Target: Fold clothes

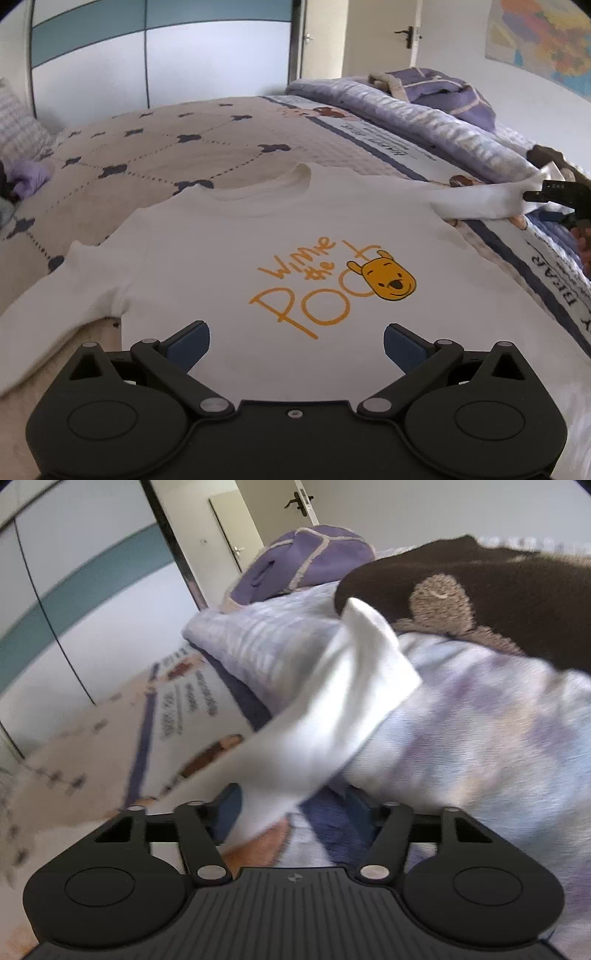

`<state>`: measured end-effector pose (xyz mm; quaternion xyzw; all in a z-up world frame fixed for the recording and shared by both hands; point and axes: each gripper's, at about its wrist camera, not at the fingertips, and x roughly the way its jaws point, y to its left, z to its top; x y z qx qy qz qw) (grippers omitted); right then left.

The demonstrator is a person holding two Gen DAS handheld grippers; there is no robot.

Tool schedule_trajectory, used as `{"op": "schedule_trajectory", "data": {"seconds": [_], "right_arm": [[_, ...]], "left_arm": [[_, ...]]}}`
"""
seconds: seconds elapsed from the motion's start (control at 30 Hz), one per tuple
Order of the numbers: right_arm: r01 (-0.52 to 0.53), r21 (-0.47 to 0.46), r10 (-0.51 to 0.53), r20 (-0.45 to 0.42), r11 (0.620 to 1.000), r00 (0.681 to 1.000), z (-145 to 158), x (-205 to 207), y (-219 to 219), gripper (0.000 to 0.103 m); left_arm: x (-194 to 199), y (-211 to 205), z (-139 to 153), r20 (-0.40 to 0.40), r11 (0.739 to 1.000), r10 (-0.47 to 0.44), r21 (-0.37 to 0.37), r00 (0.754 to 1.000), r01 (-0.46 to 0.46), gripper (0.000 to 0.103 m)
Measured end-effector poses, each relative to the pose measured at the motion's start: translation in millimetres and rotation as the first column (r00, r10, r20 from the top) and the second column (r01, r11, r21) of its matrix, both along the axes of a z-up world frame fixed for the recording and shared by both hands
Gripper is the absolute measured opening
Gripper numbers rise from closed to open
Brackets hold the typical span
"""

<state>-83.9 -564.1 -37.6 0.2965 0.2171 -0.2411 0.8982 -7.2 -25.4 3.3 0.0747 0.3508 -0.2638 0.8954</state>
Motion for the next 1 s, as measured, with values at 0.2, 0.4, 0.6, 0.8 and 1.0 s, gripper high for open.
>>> {"op": "schedule_trajectory", "data": {"seconds": [0.2,0.4,0.6,0.8,1.0], "right_arm": [[0.032,0.140,-0.049,0.124,0.990,0.991,-13.3,-3.7,-18.1,0.058],[0.038,0.250,-0.100,0.241,0.968,0.966,-9.3,-12.4,-33.7,0.029],[-0.030,0.104,-0.001,0.290,0.994,0.957,13.7,-3.7,-13.2,0.014],[-0.135,-0.036,0.139,0.328,0.990,0.934,49.0,6.8,18.8,0.010],[-0.232,-0.122,0.260,0.340,0.965,0.904,75.9,14.4,50.7,0.009]], "left_arm": [[6.1,4.4,-1.5,-0.022,1.000,0.020,-0.016,1.000,-0.020,0.101],[12.6,8.8,-2.2,-0.051,0.998,0.041,-0.043,0.998,-0.044,0.101],[18.6,15.1,2.6,-0.100,0.990,0.063,-0.123,0.993,-0.075,0.101],[18.6,16.4,7.6,-0.117,0.983,0.066,-0.164,0.991,-0.085,0.099],[15.9,15.6,12.6,-0.124,0.977,0.061,-0.194,0.990,-0.084,0.099]]}}
